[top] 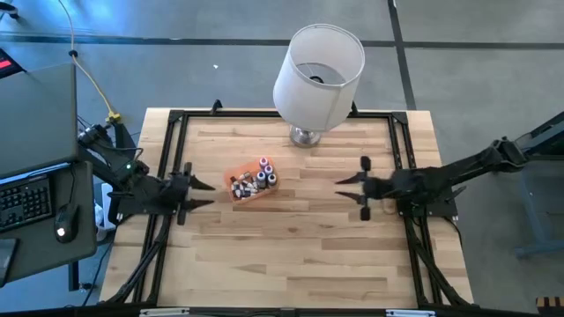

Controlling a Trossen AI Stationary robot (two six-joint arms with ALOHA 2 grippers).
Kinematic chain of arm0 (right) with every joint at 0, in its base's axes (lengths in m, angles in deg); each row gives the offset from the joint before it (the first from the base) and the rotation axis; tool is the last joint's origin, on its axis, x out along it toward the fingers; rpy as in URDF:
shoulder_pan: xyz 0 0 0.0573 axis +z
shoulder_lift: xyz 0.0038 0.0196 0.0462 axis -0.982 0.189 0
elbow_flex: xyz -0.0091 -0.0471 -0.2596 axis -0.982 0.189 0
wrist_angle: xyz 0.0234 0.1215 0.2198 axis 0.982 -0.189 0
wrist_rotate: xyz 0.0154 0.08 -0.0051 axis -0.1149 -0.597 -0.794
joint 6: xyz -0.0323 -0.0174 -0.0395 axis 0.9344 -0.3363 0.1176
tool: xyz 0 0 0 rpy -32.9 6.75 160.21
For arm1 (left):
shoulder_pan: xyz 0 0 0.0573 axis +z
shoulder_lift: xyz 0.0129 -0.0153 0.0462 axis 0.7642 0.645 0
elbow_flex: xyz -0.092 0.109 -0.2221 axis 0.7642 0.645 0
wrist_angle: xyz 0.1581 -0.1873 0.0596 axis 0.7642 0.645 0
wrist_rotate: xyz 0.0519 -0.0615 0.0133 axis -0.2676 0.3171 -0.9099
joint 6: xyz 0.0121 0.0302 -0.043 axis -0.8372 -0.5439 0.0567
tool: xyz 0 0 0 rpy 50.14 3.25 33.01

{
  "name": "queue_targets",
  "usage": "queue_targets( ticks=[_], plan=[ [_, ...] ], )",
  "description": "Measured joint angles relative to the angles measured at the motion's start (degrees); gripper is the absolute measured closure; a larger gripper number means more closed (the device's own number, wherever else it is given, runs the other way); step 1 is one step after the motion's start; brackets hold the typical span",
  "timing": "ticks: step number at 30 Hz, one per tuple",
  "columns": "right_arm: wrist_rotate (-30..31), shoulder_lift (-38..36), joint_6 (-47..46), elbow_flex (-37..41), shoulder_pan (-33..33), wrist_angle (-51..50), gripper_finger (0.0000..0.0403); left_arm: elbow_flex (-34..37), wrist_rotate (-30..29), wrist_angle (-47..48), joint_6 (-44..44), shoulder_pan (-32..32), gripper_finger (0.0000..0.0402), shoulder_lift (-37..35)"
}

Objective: Pick & Place food coloring
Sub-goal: Return to Home Position

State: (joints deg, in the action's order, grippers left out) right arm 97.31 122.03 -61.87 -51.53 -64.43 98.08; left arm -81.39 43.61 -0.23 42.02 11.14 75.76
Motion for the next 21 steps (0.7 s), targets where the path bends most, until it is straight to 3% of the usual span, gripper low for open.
queue_targets(
  ticks=[4,11,16,21],
  plan=[
    [-0.1,-12.0,0.1,7.5,0.0,5.1,0.0285,1.4,-1.6,-1.2,-5.9,2.8,0.0222,-6.7],
    [-0.2,-28.3,5.8,16.9,0.0,9.4,0.0285,9.5,7.8,-14.6,-14.9,9.3,0.0222,-11.6],
    [-0.2,-34.7,6.6,17.9,0.0,6.3,0.0285,13.7,7.6,-18.1,-16.0,15.5,0.0222,-11.8],
    [-0.9,-37.1,7.5,17.9,0.0,5.6,0.0286,15.0,11.7,-18.3,-16.0,21.8,0.0222,-11.8]
  ],
)
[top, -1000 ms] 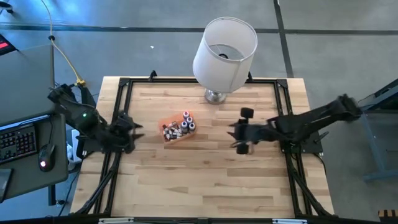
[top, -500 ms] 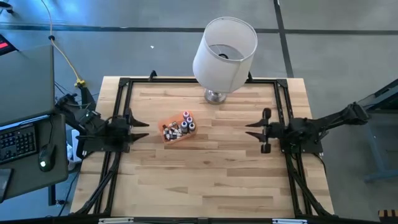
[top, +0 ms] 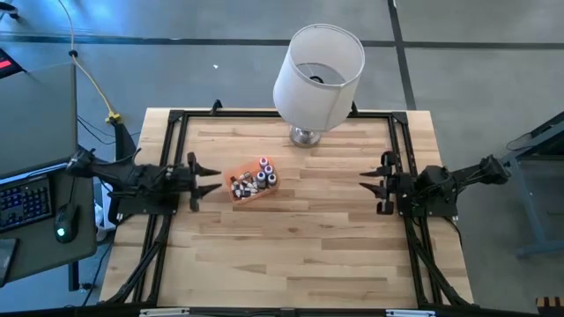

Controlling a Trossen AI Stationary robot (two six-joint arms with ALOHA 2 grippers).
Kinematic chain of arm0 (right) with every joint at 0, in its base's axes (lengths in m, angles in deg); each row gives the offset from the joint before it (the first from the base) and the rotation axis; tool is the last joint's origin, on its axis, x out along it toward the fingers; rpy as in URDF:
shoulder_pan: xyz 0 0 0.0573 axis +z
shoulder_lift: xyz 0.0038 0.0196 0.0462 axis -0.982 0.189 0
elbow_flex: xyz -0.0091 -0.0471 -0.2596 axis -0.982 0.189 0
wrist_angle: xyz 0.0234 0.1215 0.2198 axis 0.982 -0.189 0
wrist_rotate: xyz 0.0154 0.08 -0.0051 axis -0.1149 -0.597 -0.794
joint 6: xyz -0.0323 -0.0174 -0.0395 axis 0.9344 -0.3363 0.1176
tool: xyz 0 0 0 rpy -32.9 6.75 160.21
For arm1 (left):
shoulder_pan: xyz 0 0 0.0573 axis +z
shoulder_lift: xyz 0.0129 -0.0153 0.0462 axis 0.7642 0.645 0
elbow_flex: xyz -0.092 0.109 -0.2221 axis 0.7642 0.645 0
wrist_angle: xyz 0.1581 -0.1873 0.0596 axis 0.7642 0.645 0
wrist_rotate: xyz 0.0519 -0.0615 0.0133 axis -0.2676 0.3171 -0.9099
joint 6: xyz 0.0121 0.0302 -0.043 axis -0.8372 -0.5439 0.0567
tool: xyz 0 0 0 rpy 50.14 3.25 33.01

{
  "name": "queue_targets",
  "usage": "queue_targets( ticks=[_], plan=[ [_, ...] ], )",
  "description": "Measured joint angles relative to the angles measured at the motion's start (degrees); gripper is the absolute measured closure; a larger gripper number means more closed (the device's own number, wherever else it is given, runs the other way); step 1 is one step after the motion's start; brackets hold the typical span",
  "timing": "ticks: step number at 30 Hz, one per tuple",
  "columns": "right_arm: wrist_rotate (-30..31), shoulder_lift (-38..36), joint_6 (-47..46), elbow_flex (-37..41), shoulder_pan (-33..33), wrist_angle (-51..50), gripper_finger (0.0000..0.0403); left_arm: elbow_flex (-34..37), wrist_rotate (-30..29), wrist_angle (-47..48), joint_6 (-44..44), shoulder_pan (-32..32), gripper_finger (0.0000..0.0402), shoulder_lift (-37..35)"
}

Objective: Pick & Place food coloring
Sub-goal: Return to Home Position

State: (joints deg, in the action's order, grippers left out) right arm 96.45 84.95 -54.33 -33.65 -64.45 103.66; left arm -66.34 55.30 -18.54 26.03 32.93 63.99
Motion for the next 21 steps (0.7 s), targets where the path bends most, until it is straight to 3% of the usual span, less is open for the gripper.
queue_targets(
  ticks=[6,9,14,21],
  plan=[
    [2.5,0.1,0.0,0.0,0.0,-0.3,0.0285,1.8,1.2,0.1,0.0,6.0,0.0222,0.0],
    [3.6,0.1,-0.2,0.0,0.0,-0.3,0.0285,4.3,4.6,-0.9,0.5,7.7,0.0222,0.0],
    [3.7,0.1,-0.3,0.0,0.0,-0.3,0.0285,6.7,11.1,-6.6,0.3,8.3,0.0222,1.0],
    [3.7,0.1,-0.4,0.0,0.0,-0.3,0.0284,6.6,11.7,-5.3,0.1,8.3,0.0222,1.4]
  ],
)
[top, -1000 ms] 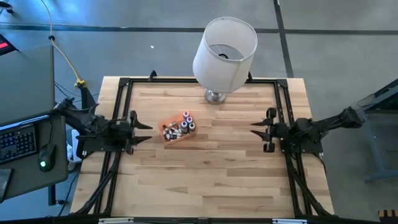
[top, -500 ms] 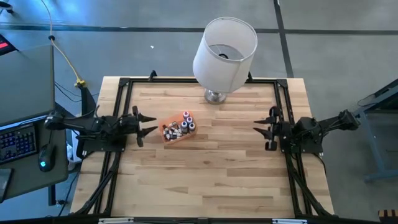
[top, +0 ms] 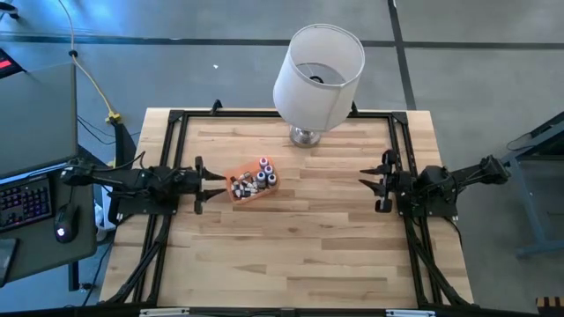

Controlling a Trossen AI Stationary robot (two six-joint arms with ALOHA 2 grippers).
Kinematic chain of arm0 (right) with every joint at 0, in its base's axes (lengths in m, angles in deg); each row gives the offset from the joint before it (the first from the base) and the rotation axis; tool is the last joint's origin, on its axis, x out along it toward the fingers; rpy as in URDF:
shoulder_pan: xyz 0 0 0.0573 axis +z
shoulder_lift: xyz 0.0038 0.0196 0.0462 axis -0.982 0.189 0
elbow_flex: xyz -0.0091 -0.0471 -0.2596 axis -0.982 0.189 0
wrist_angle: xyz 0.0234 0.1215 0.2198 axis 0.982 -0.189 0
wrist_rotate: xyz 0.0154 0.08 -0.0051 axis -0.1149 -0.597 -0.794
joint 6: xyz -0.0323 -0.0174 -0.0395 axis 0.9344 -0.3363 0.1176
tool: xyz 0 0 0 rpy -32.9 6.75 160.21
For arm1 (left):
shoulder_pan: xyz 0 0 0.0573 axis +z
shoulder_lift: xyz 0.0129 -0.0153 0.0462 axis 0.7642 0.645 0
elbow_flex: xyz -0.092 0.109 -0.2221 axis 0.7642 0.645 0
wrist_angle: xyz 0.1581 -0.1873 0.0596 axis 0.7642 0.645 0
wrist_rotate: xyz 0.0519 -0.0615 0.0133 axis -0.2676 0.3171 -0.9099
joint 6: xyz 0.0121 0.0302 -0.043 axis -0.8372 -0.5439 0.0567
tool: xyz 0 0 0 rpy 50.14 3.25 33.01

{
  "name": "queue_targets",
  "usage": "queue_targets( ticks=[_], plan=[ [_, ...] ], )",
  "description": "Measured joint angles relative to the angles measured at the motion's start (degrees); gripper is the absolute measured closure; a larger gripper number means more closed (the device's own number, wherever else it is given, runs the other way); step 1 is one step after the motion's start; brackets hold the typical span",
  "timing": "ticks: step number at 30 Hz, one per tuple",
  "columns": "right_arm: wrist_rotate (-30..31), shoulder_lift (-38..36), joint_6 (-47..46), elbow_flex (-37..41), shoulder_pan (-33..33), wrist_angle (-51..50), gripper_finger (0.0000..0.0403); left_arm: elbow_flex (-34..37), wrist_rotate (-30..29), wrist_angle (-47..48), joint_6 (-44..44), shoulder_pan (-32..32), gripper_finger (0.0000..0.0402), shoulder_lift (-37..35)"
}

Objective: Pick & Place food coloring
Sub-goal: Return to Home Position

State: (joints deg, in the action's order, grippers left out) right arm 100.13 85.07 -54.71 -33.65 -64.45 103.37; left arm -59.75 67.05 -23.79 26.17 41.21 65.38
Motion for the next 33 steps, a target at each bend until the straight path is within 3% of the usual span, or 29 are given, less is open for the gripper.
queue_targets(
  ticks=[33],
  plan=[
    [0.0,0.0,0.0,-0.1,0.0,0.0,0.0284,0.1,0.6,-0.6,0.0,0.0,0.0222,0.4]
  ],
)
